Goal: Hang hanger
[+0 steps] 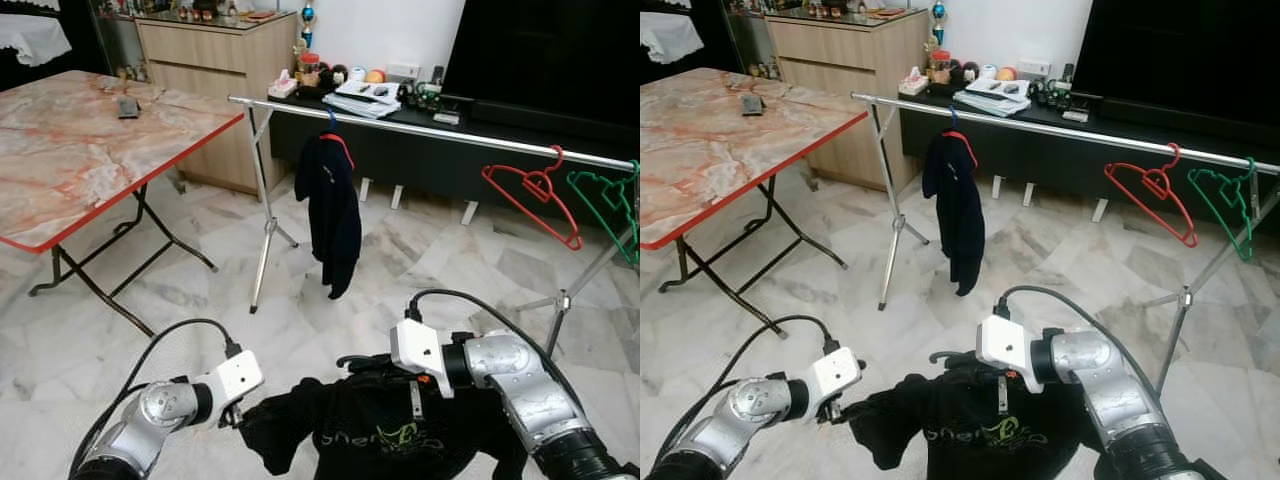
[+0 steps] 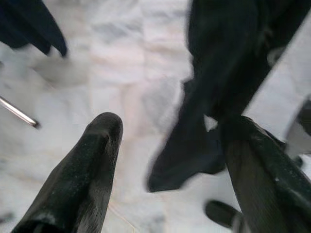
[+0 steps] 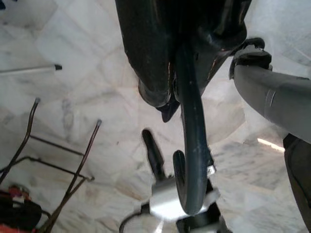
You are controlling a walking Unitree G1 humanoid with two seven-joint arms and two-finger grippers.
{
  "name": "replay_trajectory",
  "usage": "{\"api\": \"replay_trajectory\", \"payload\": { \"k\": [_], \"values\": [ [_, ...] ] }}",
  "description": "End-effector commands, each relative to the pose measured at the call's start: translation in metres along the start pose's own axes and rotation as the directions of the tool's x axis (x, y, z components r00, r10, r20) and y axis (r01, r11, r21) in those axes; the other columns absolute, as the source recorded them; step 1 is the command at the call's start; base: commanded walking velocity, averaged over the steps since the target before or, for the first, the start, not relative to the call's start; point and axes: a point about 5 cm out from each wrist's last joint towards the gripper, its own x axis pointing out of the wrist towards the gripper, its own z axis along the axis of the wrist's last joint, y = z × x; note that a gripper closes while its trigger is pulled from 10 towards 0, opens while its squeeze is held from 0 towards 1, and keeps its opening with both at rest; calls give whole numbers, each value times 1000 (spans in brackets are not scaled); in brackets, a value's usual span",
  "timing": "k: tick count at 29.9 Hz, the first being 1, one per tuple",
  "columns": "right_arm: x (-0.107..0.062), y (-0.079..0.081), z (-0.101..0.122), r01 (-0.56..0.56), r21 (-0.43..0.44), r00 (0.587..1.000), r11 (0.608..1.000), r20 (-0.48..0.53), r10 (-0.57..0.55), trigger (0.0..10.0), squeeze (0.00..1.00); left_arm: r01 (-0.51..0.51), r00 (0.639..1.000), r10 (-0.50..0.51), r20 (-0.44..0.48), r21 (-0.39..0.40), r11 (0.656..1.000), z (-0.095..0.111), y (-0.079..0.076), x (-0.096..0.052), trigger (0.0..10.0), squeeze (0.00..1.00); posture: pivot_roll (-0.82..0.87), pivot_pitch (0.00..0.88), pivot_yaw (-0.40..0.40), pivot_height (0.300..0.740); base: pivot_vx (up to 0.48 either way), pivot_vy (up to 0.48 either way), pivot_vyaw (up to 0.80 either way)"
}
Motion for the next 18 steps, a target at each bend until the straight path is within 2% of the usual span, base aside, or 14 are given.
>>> {"api": "replay_trajectory", "payload": {
  "k": [1, 8, 14, 15, 16, 17, 18],
  "values": [
    [-4, -5, 12, 14, -41, 999, 999, 32, -13, 10000, 0, 26, 1000, -26, -4, -35, 999, -3, -1, -1, 10000, 0, 101, 0, -46, 740, 0, 0, 0],
    [-6, -3, 23, -1, -59, 998, 998, 63, 5, 10000, 0, 34, 999, -34, -19, -21, 999, -4, -1, -1, 10000, 0, 94, 0, -42, 740, 0, 0, 0],
    [-13, -4, 31, 3, -76, 997, 997, 75, 3, 10000, 0, 43, 999, -44, -26, -55, 998, -9, -4, 0, 10000, 0, 85, 0, -39, 740, 0, 0, 0],
    [-13, -4, 31, 5, -78, 997, 997, 75, 1, 10000, 0, 43, 999, -45, -25, -63, 997, -10, -4, 0, 8471, 0, 84, 0, -39, 740, 0, 0, 0],
    [-14, -5, 32, 8, -79, 997, 997, 75, -2, 10000, 0, 44, 999, -46, -25, -69, 997, -11, -5, 0, 4118, 0, 84, 0, -39, 740, 0, 0, 0],
    [-14, -5, 32, 8, -79, 997, 997, 75, -2, 10000, 0, 44, 999, -46, -25, -69, 997, -11, -5, 0, 4118, 0, 84, 0, -39, 740, 0, 0, 0],
    [-14, -5, 32, 8, -78, 997, 997, 74, -3, 10000, 0, 49, 998, -51, -28, -67, 997, -11, -6, 0, 0, 0, 86, 0, -38, 740, 0, 0, 0]
  ]
}}
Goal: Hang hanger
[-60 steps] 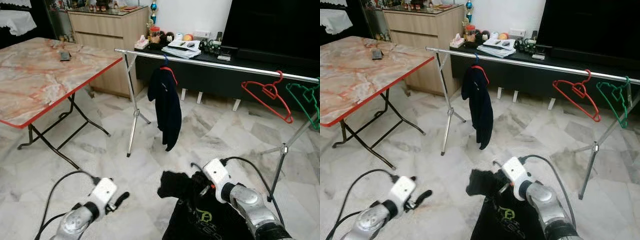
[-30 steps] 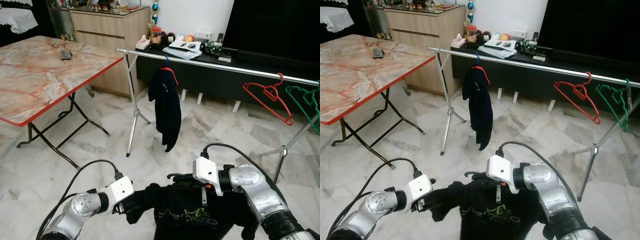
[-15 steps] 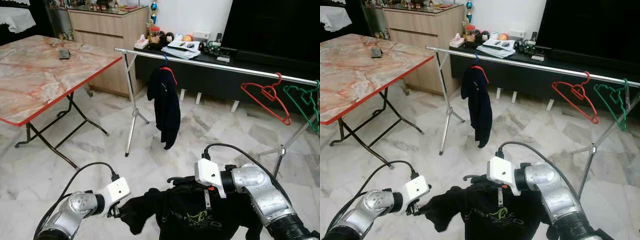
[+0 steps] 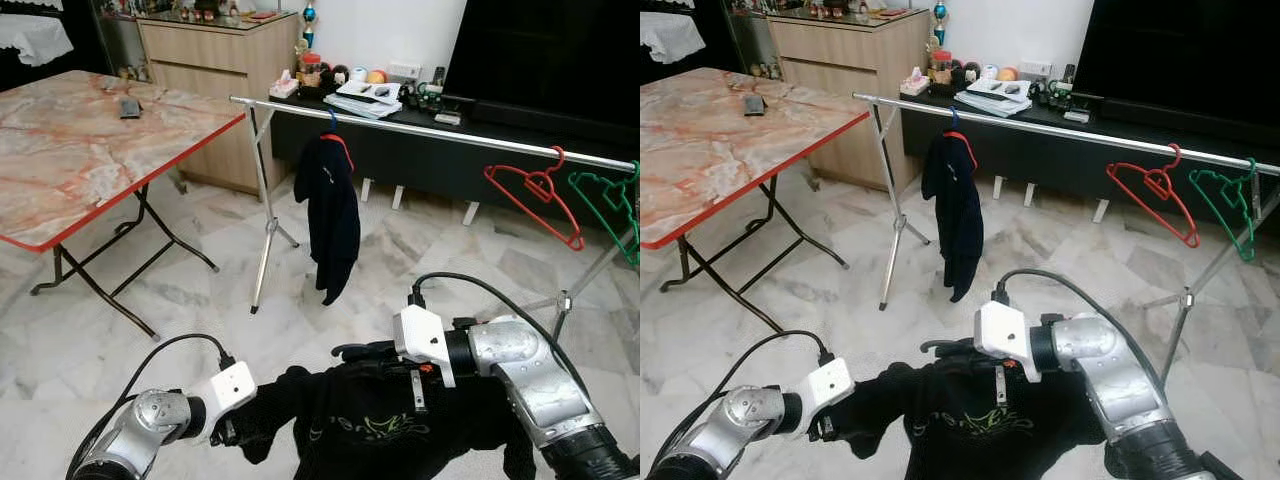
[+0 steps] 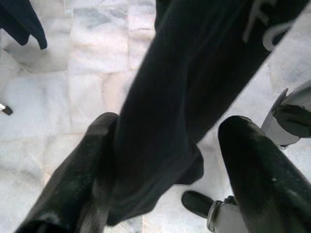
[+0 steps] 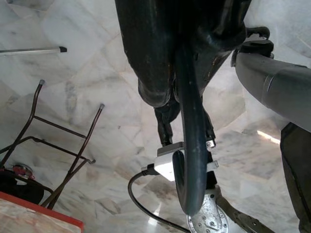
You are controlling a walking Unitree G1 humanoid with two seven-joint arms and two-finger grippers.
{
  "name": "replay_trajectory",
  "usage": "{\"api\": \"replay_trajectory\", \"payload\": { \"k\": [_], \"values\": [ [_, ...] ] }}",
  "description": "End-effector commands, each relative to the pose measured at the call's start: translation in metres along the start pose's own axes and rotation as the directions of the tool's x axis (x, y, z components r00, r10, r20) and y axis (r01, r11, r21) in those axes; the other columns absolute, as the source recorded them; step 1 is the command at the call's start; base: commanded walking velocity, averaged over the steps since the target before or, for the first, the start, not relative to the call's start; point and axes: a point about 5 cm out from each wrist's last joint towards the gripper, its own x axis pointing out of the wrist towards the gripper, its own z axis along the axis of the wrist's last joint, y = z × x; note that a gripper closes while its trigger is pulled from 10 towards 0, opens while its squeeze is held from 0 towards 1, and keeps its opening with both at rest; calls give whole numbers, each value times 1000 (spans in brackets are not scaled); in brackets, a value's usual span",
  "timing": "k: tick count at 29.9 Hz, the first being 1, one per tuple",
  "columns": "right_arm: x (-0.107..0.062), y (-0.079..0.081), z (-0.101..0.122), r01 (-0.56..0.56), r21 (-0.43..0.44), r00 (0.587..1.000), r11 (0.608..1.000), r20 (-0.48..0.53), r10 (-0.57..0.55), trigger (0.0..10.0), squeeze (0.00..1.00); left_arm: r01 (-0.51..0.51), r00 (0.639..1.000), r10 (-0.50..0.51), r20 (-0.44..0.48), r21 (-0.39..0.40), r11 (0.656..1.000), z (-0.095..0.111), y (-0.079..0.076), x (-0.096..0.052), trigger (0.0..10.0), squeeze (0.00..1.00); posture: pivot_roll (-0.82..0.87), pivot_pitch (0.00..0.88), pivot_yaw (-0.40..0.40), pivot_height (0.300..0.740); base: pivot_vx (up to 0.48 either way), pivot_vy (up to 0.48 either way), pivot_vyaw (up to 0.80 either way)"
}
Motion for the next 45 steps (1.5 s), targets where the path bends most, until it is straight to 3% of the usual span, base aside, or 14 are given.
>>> {"api": "replay_trajectory", "payload": {
  "k": [1, 24, 38, 42, 45],
  "values": [
    [-5, -4, 12, 18, -43, 1000, 999, 22, -17, 10000, 0, 14, 1000, -14, -9, -11, 1000, -3, -2, 0, 0, 0, 87, 0, -39, 740, 0, 0, 0],
    [-1, 0, 12, 7, -22, 999, 1000, 43, -6, 10000, 0, -10, 999, 11, 42, -36, 999, 4, -2, 6, 0, 0, 86, 0, -46, 740, 0, 0, 0],
    [0, 0, 7, 14, -11, 1000, 1000, 20, -14, 10000, 0, -58, 997, 59, 41, -47, 997, 3, 4, 1, 0, 0, 94, 0, -51, 740, 0, 0, 0],
    [-1, -2, 5, 34, -9, 999, 999, 3, -34, 10000, 0, -119, 992, 122, 40, -82, 990, -1, 10, -4, 0, 0, 92, 0, -50, 740, 0, 0, 0],
    [-5, -2, -3, 54, 0, 998, 999, -44, -54, 10000, 0, -230, 971, 235, 32, -110, 967, -6, 21, -11, 0, 0, 92, 0, -48, 740, 0, 0, 0]
  ]
}}
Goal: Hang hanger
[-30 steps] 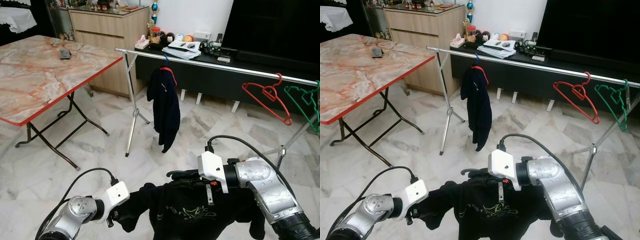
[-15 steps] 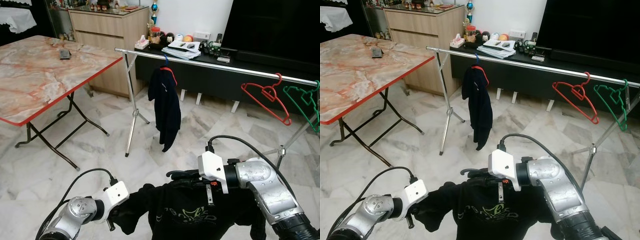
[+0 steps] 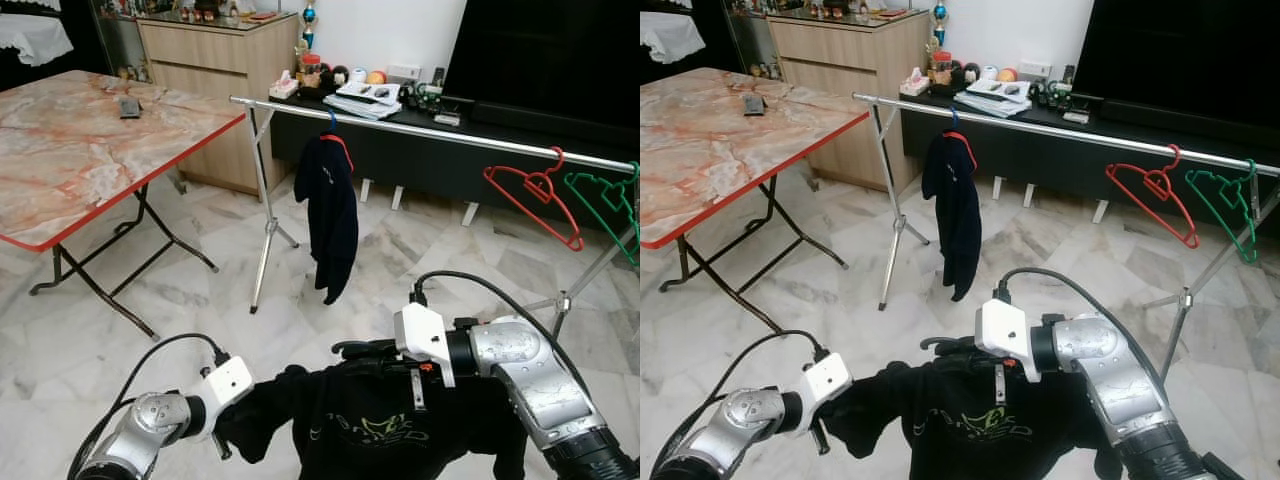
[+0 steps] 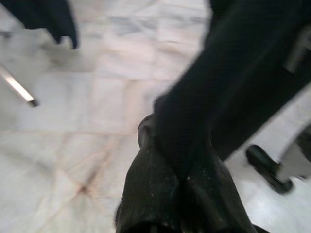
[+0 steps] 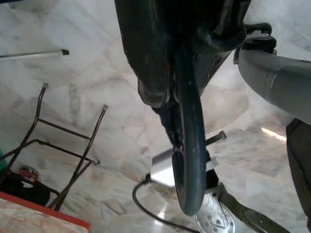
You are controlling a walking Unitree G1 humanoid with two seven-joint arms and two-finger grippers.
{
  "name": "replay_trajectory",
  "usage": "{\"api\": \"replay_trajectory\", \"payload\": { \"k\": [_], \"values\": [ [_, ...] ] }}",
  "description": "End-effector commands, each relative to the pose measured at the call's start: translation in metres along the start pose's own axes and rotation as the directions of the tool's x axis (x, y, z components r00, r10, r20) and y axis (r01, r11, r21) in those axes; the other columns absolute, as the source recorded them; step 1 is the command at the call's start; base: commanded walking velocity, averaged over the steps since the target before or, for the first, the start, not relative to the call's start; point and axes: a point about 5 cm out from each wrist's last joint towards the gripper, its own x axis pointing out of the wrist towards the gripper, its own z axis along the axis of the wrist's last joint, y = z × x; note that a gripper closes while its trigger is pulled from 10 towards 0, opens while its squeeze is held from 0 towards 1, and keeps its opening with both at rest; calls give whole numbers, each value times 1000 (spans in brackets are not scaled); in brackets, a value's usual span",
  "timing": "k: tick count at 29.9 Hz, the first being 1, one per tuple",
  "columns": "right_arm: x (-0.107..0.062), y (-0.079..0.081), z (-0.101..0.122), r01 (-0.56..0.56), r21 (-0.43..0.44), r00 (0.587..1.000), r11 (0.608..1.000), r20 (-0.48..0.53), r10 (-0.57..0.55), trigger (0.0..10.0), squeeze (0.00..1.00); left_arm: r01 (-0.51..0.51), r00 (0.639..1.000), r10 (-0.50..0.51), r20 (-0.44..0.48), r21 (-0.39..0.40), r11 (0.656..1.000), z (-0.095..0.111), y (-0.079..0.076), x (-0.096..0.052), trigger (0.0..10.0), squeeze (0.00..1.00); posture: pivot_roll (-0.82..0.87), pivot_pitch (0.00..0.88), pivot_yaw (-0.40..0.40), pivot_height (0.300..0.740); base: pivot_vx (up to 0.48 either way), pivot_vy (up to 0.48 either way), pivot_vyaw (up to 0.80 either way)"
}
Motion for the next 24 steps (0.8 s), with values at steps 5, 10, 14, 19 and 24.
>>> {"api": "replay_trajectory", "payload": {
  "k": [5, 10, 14, 19, 24],
  "values": [
    [-9, -3, -13, 41, 0, 994, 999, -104, -41, 10000, 0, -224, 972, 221, -81, -31, 974, -17, 26, -16, 0, 0, 93, 0, -46, 740, 0, 0, 0],
    [-17, -5, -27, 97, 7, 977, 995, -189, -94, 10000, 0, -434, 875, 404, -267, -62, 899, -49, 39, -36, 0, 0, 97, 0, -43, 740, 0, 0, 0],
    [-21, -13, -27, 179, -5, 966, 984, -187, -177, 10000, 0, -458, 845, 406, -348, -79, 885, -63, 35, -41, 0, 0, 96, 0, -40, 740, 0, 0, 0],
    [-24, -36, -19, 399, -17, 909, 917, -123, -398, 10000, 0, -266, 856, 210, -473, -56, 962, -86, 6, -38, 0, 0, 96, 0, -34, 740, 0, 0, 0],
    [-26, -51, -7, 542, 23, 840, 840, -21, -542, 10000, 0, -124, 839, 59, -541, -84, 989, -100, -14, -38, 0, 0, 95, 0, -31, 740, 0, 0, 0]
  ]
}}
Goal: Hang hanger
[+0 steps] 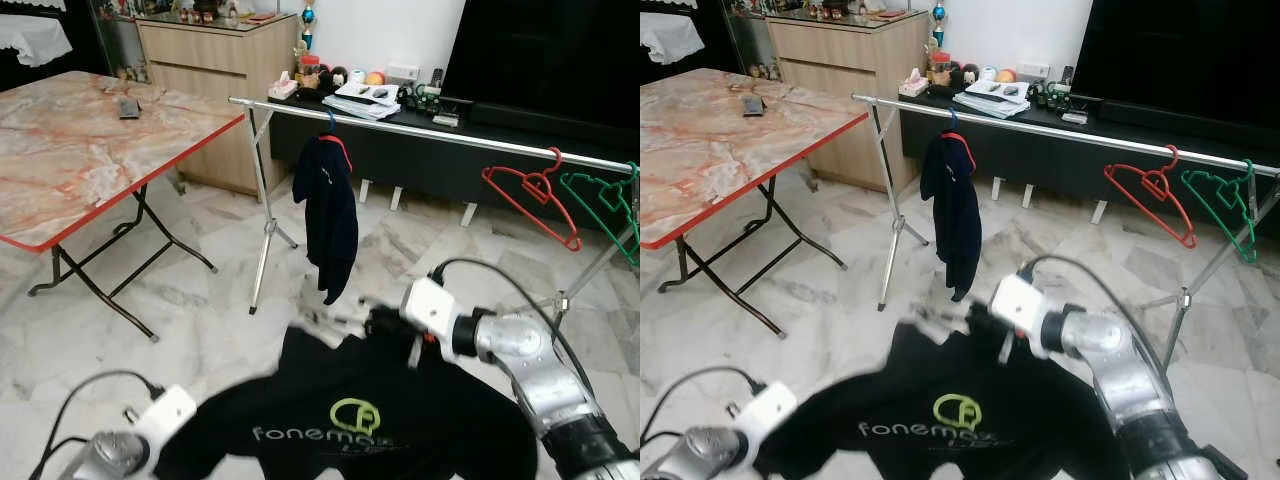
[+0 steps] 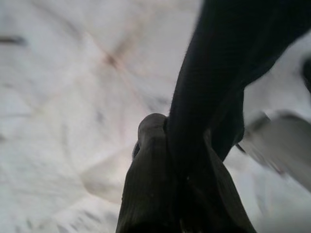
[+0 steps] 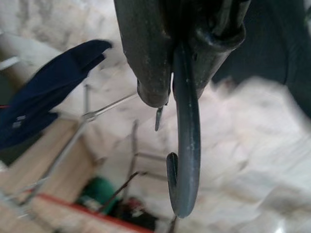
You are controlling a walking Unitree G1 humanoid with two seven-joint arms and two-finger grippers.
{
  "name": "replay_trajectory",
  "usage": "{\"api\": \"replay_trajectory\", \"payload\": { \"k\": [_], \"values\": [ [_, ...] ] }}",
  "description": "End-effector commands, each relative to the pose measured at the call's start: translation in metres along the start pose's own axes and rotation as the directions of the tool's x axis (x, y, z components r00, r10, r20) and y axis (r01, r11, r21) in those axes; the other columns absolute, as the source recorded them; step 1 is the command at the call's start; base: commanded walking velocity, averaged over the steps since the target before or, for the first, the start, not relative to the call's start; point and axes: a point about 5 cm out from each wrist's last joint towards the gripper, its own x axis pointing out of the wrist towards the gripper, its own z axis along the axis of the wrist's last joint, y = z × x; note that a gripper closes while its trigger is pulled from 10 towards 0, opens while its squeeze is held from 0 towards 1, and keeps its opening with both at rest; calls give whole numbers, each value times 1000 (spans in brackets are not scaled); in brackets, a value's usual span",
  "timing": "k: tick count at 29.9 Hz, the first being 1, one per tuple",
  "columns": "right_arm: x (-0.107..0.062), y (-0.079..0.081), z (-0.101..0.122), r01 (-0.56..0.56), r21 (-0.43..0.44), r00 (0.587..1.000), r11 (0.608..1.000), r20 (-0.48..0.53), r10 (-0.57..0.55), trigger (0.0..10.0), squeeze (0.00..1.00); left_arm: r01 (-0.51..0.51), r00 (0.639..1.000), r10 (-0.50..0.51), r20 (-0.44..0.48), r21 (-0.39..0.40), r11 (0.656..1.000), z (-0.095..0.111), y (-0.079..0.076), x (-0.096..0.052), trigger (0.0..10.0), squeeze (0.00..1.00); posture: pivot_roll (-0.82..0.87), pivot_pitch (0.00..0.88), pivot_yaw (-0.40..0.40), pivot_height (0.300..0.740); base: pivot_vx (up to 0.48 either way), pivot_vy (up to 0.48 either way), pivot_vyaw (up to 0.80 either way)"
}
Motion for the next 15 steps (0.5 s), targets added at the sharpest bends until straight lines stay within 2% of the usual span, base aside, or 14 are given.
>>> {"api": "replay_trajectory", "payload": {
  "k": [1, 4, 7, 8, 9, 10, 11, 12, 13, 14, 15],
  "values": [
    [-4, -15, 11, 94, 16, 993, 995, 68, -95, 10000, 0, 42, 997, -42, -59, 12, 999, -11, -3, -1, 0, 0, 95, 0, -31, 740, 0, 0, 0],
    [2, -10, 17, 96, 57, 985, 994, 140, -103, 10000, 0, 45, 999, -45, -3, -20, 999, -3, -2, -1, 0, 0, 99, 0, -34, 740, 0, 0, 0],
    [7, -8, 19, 117, 76, 977, 990, 167, -129, 10000, 0, 56, 998, -56, 29, -14, 998, 2, 0, -2, 0, 0, 98, 0, -33, 740, 0, 0, 0],
    [9, -9, 21, 149, 89, 969, 985, 186, -163, 10000, 0, 61, 997, -60, 57, -6, 998, 7, 1, -3, 0, 0, 95, 0, -34, 740, 0, 0, 0],
    [15, -8, 22, 191, 150, 952, 970, 211, -221, 10000, 0, 64, 991, -64, 122, 6, 998, 17, 4, -5, 0, 0, 95, 0, -33, 740, 0, 0, 0],
    [15, -8, 22, 191, 150, 952, 970, 211, -221, 10000, 0, 64, 991, -64, 122, 6, 998, 17, 4, -5, 0, 0, 95, 0, -33, 740, 0, 0, 0],
    [22, -2, 20, 192, 208, 951, 959, 203, -234, 10000, 0, 50, 979, -51, 195, 14, 999, 30, 9, -8, 0, 0, 95, 0, -33, 740, 0, 0, 0],
    [25, 1, 18, 187, 216, 953, 958, 196, -230, 10000, 0, 41, 975, -44, 218, 15, 999, 34, 10, -9, 0, 0, 95, 0, -33, 740, 0, 0, 0],
    [29, 9, 14, 162, 193, 966, 968, 168, -195, 10000, 0, 27, 968, -29, 251, 10, 1000, 41, 13, -11, 0, 0, 101, 0, -34, 740, 0, 0, 0],
    [38, 24, 8, 162, 110, 974, 981, 140, -177, 10000, 0, 16, 934, -11, 358, -11, 1000, 62, 19, -17, 0, 0, 104, 0, -34, 740, 0, 0, 0],
    [41, 27, 7, 187, 104, 969, 977, 141, -201, 10000, 0, 23, 914, -14, 407, -17, 1000, 72, 20, -21, 0, 0, 104, 0, -35, 740, 0, 0, 0]
  ]
}}
